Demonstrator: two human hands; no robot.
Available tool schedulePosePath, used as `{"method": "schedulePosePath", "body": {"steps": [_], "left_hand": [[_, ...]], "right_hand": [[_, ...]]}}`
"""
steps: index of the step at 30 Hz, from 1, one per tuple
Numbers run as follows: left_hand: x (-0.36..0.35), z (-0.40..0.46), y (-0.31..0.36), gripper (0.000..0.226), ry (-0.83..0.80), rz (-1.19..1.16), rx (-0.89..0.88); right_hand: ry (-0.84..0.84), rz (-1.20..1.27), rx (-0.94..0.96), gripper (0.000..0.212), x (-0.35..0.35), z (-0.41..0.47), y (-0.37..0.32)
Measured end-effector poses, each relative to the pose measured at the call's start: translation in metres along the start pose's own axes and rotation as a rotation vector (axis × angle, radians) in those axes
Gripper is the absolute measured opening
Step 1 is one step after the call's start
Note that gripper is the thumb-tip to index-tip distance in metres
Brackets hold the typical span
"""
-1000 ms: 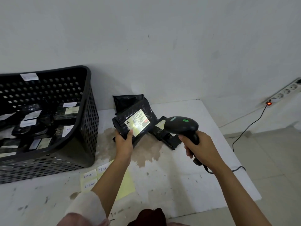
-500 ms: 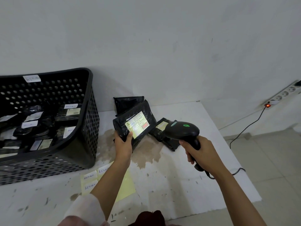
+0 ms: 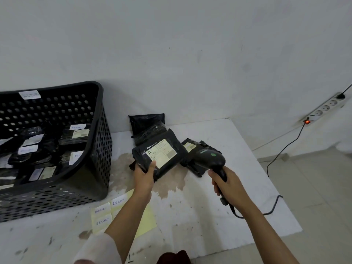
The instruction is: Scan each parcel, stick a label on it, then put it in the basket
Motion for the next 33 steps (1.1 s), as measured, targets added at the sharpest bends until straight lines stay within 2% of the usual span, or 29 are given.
{"method": "schedulePosePath", "body": {"steps": [4,6,8,11,14,17,21,25,28,31,33], "left_hand": [[-0.002,-0.006,-0.032,0.038,-0.079,0.054,0.131],[0.001,-0.011,-0.051,0.045,-0.09,0.102,0.187],[0.007,-0.017,-0.071,0.047,-0.08,0.154,0.244],[0.011,-0.028,-0.099,0.043,-0.117,0.176,0.342],[0.009,-0.038,-0.118,0.041,-0.185,0.16,0.393],[0.01,-0.044,-0.125,0.042,-0.196,0.245,0.386],[0.009,-0.051,-0.128,0.044,-0.278,0.352,0.389],[0.018,-0.058,-0.134,0.048,-0.373,0.437,0.38],[0.033,-0.058,-0.131,0.038,-0.324,0.492,0.283],[0.058,-0.053,-0.12,0.025,-0.235,0.468,0.14],[0.08,-0.048,-0.114,0.024,-0.208,0.42,0.097]], "right_hand": [[-0.058,-0.194,-0.123,0.01,-0.021,0.006,0.068],[-0.016,-0.266,-0.161,0.009,-0.028,0.004,0.099],[0.058,-0.318,-0.21,0.016,-0.029,0.001,0.124],[0.12,-0.431,-0.286,0.039,-0.029,-0.003,0.148],[0.115,-0.51,-0.294,0.044,-0.035,-0.001,0.154],[0.126,-0.546,-0.291,0.045,-0.039,0.004,0.154],[0.152,-0.734,-0.274,0.05,-0.035,0.007,0.157],[0.196,-0.665,-0.264,0.053,-0.03,0.009,0.162],[0.232,-0.648,-0.223,0.058,-0.029,0.005,0.159],[0.42,-0.568,-0.145,0.057,-0.017,-0.006,0.144],[0.597,-0.431,-0.101,0.045,-0.008,-0.015,0.13]]}}
Point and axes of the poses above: each hand's wrist, its own z-axis towards the middle knuckle, its own x-axis out of the back of the hand, y = z × x, the point moved 8 cm from there along z, towards the middle knuckle, and after that the axes turned 2 degrees about y, right-handed, at the moved point
